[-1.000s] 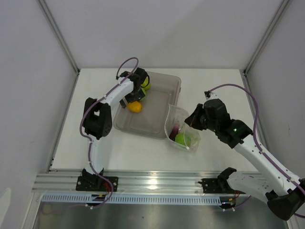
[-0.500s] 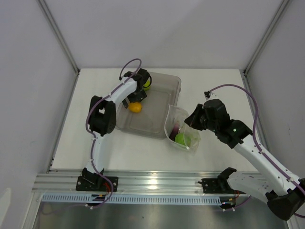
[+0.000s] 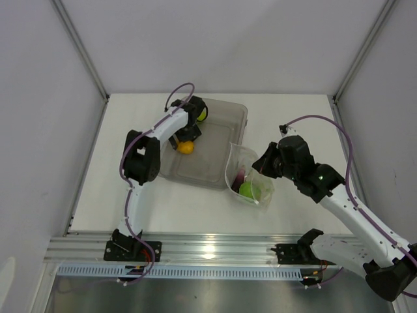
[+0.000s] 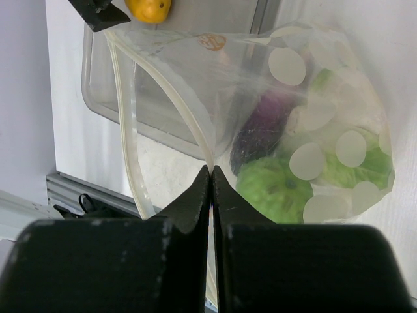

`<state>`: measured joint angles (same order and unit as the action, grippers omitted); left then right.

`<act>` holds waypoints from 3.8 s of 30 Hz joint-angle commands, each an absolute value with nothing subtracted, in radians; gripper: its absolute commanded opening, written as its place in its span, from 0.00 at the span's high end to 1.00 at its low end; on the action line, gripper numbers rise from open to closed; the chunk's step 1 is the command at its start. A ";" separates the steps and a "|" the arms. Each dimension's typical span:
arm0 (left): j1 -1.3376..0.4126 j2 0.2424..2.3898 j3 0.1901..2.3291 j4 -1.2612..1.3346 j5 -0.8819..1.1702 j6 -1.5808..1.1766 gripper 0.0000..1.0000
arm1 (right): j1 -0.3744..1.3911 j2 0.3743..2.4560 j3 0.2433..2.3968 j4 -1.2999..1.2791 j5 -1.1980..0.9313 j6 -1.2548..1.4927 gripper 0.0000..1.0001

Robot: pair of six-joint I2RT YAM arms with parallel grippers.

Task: Place the food in the zip-top bag and seal the zipper
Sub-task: Pick up the fake vegetable from the bin, then place the fake vegetable in the zipper food storage bag.

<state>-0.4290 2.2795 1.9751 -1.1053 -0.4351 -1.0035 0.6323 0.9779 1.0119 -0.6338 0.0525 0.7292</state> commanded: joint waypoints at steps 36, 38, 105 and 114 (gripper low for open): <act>-0.549 1.494 1.338 -0.360 0.033 -0.638 0.99 | 0.606 0.939 1.055 -0.683 0.107 0.738 1.00; -0.558 1.431 1.281 -0.312 0.153 -0.608 0.99 | 0.604 0.957 1.055 -0.677 0.100 0.741 1.00; -0.859 1.420 1.282 -0.270 0.241 -0.561 0.01 | 0.591 0.885 1.101 -0.700 0.021 0.776 1.00; -0.862 1.307 1.223 -0.160 0.120 -0.564 0.01 | 0.591 0.877 1.095 -0.706 0.023 0.776 1.00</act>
